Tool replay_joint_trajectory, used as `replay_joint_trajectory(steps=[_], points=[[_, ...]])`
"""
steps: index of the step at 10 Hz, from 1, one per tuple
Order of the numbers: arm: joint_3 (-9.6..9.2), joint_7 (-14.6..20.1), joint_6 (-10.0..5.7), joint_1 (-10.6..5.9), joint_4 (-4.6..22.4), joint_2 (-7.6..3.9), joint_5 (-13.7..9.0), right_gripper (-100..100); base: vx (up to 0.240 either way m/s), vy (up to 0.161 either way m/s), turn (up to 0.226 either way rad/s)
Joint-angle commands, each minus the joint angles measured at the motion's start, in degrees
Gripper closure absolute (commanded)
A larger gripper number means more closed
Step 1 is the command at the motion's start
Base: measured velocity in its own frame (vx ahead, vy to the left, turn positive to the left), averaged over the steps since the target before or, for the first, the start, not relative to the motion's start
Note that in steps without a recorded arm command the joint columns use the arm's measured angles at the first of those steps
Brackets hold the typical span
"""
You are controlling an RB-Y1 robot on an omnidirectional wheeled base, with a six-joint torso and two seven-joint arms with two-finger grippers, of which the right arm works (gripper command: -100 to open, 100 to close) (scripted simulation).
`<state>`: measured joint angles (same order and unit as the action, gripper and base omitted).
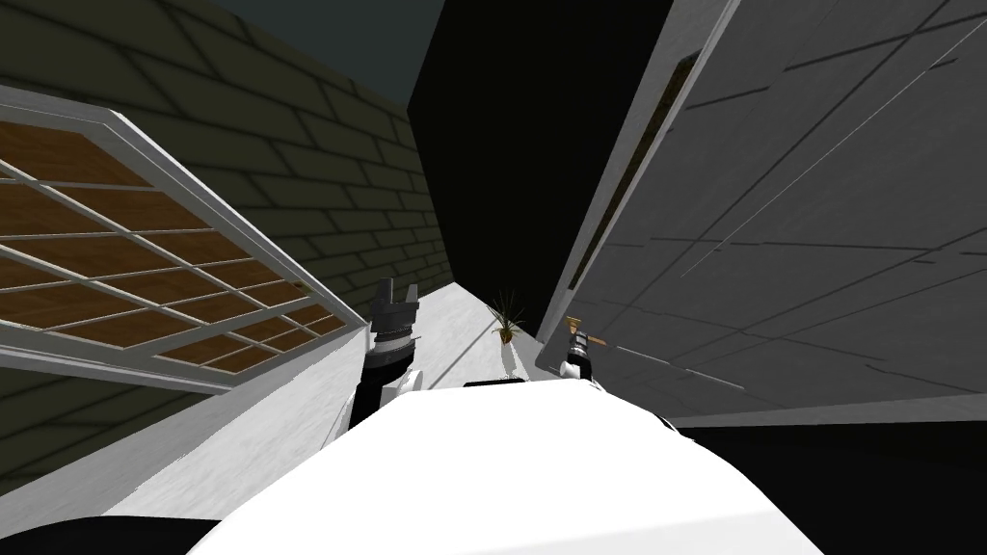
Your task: Pull the door open
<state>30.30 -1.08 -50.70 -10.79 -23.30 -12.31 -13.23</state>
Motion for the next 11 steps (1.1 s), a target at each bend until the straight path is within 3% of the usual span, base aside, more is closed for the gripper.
replay_joint_trajectory(steps=[1, 5, 6, 9, 11], points=[[-1.27, 1.71, -0.46, 0.15, 0.19, -0.74, 0.72, 100, -0.045, -0.046, 0.079], [-4.11, 5.3, -0.38, 1.2, 0.07, -2.31, 2.39, 100, 0.018, -0.094, 0.091], [-3.65, 4.48, 0.06, 1.53, -0.29, -1.57, 2.1, 100, 0.038, -0.073, 0.05], [-5.56, 5.85, 0.02, 1.44, -0.82, -1.68, 3.37, 100, -0.17, 0.001, 0.063], [-5.56, 5.85, 0.02, 1.44, 0.18, -1.68, 3.37, 100, -0.115, 0.016, 0.001]])
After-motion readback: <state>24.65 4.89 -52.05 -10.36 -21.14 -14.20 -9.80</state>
